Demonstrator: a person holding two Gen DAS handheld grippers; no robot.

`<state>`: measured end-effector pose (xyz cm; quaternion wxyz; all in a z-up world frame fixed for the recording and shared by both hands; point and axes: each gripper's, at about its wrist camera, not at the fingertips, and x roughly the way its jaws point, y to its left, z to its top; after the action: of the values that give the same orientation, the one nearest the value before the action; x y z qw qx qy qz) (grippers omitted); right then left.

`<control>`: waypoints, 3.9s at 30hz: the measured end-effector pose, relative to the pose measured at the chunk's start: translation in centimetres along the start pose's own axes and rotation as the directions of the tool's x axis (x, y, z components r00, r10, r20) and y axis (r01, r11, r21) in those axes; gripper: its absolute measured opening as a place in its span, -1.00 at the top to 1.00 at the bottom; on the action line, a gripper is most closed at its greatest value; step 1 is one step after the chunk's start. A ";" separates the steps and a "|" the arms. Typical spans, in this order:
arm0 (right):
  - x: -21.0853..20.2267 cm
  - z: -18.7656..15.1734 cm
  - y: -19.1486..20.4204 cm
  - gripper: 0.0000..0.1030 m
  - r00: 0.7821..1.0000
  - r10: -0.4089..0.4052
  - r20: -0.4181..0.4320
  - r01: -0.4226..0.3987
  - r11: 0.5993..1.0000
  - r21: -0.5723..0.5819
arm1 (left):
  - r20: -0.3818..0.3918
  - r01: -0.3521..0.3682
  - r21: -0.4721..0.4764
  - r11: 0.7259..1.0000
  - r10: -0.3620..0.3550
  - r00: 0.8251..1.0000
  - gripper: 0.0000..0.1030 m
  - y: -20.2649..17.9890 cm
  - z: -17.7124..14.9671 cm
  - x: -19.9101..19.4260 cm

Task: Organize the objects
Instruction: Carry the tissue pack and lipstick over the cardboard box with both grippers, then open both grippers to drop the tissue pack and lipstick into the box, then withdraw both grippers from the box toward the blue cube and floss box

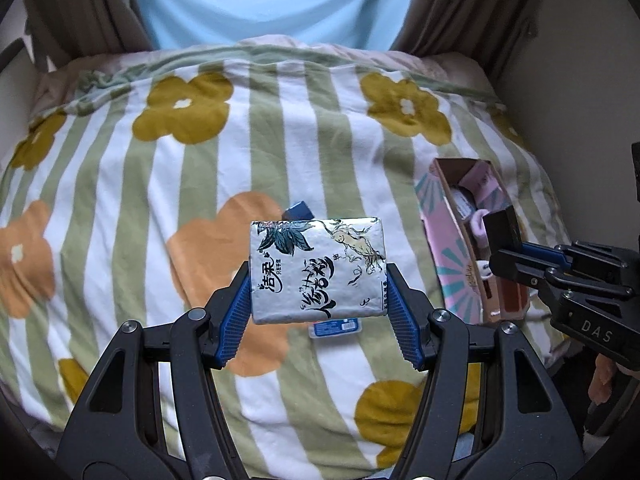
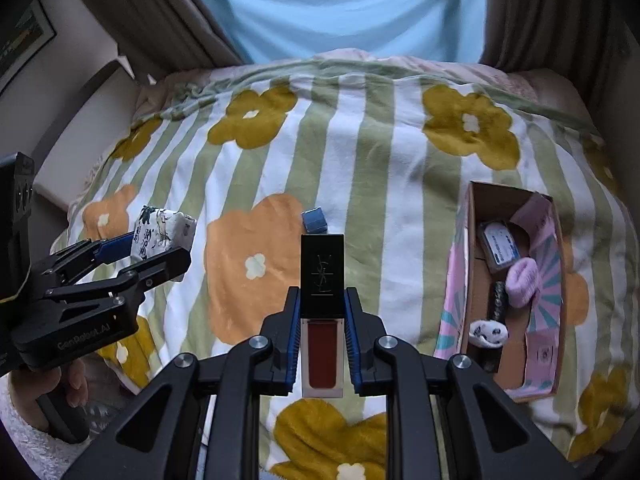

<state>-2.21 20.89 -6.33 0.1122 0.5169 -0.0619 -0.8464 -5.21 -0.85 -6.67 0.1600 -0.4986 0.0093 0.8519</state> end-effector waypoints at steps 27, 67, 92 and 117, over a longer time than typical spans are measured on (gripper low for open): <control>-6.6 -3.5 -12.2 0.64 0.981 -0.177 0.078 0.149 0.949 0.276 | -0.025 0.201 0.330 0.922 -0.205 0.979 -0.15 -16.1 5.6 2.4; 10.9 -5.3 -26.0 0.64 0.962 -0.236 -0.136 0.266 0.922 0.283 | -0.283 0.270 0.518 0.812 -0.135 0.950 -0.16 -35.2 10.1 36.2; 7.7 -5.7 -25.0 -0.99 0.977 -0.208 -0.052 0.213 0.909 0.357 | -0.254 0.264 0.523 0.810 -0.147 0.956 -0.99 -33.9 11.1 31.2; -5.0 -1.4 -14.6 -0.99 0.970 -0.225 0.088 0.202 0.956 0.213 | -0.014 0.129 0.355 0.926 -0.133 0.991 -0.99 -21.1 12.2 7.7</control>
<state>-0.60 36.28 -5.83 -0.0367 0.4812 -0.0976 -0.8704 -13.04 23.31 -4.11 0.3038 -0.4566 0.1289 0.8262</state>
